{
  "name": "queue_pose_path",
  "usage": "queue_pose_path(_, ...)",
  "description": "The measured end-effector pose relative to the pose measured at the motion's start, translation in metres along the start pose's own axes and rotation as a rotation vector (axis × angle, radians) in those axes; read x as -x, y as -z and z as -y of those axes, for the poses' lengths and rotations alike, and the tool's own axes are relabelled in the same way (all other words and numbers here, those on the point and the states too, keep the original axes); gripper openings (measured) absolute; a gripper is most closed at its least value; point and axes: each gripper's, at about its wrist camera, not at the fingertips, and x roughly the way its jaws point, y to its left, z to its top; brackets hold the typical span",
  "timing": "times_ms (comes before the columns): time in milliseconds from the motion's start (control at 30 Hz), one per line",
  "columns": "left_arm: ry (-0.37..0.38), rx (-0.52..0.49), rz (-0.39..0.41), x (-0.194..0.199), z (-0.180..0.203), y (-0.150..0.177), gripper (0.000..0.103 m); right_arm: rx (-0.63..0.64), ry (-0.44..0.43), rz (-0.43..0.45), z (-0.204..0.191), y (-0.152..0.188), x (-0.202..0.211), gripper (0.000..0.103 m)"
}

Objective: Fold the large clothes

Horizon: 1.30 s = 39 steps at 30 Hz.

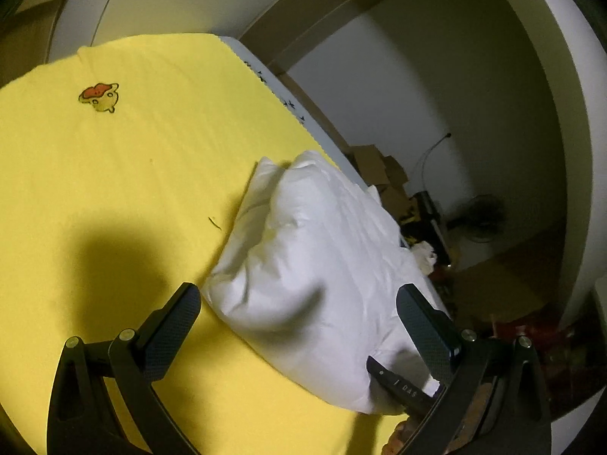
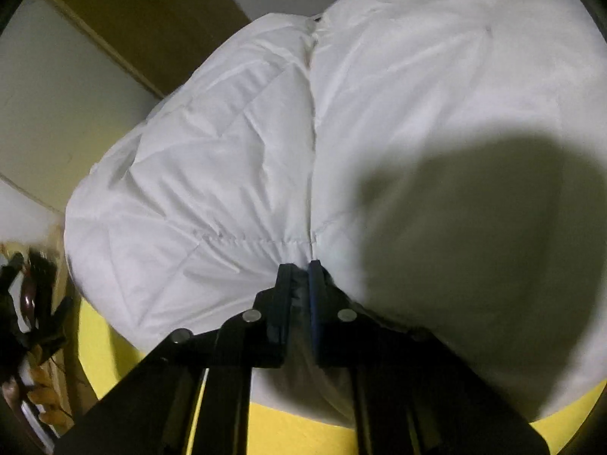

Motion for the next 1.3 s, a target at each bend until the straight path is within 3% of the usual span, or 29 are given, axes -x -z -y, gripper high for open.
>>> queue_pose_path(67,-0.009,-0.02,0.003,0.006,-0.001,0.003,0.103,-0.024,0.009,-0.013,-0.006,-0.011,0.008,0.007)
queue_pose_path(133,-0.02,-0.022,-0.002,0.009,-0.003,0.006,0.103,0.015,0.023,0.035,-0.02,-0.006,0.021,0.01)
queue_pose_path(200,-0.022,0.003,-0.013,0.01,-0.009,0.009,0.103,0.056,0.074,-0.029,-0.027,0.006,0.004,0.009)
queue_pose_path(267,-0.017,0.025,-0.028,0.01,-0.013,0.011,0.103,0.098,0.108,-0.005,-0.026,0.014,-0.003,0.007)
queue_pose_path(367,-0.025,0.019,-0.036,0.013,-0.018,0.017,0.103,0.117,0.147,-0.04,-0.04,0.008,-0.001,0.008)
queue_pose_path(433,-0.033,0.016,-0.04,0.014,-0.02,0.021,0.103,0.086,0.108,-0.017,-0.051,-0.009,0.012,0.009)
queue_pose_path(567,0.007,0.069,-0.08,0.009,-0.03,0.03,0.103,0.066,0.113,0.157,-0.07,-0.071,0.025,0.017)
queue_pose_path(667,0.039,0.057,-0.091,0.012,-0.03,0.04,0.103,0.071,0.165,0.123,-0.065,-0.09,-0.01,0.017)
queue_pose_path(733,0.037,0.043,-0.084,0.014,-0.031,0.041,0.103,0.087,0.196,0.063,-0.058,-0.08,-0.044,0.017)
queue_pose_path(800,0.021,0.04,-0.083,0.013,-0.033,0.042,0.103,0.135,0.247,0.109,-0.058,-0.072,-0.054,0.015)
queue_pose_path(867,0.019,0.053,-0.091,0.01,-0.037,0.043,0.103,0.159,0.288,0.106,-0.072,-0.071,-0.056,0.017)
queue_pose_path(967,0.023,0.061,-0.102,0.006,-0.041,0.046,0.103,0.082,0.244,0.103,-0.075,-0.066,-0.029,0.019)
queue_pose_path(1033,0.019,0.079,-0.117,-0.001,-0.044,0.046,0.103,0.118,0.268,0.047,-0.073,-0.057,-0.043,0.017)
queue_pose_path(1200,0.066,0.131,-0.155,-0.011,-0.046,0.054,0.103,0.193,0.326,0.077,-0.082,-0.042,-0.058,0.016)
queue_pose_path(1300,0.073,0.11,-0.15,-0.009,-0.047,0.058,0.103,0.074,0.218,0.097,-0.067,-0.034,-0.015,0.018)
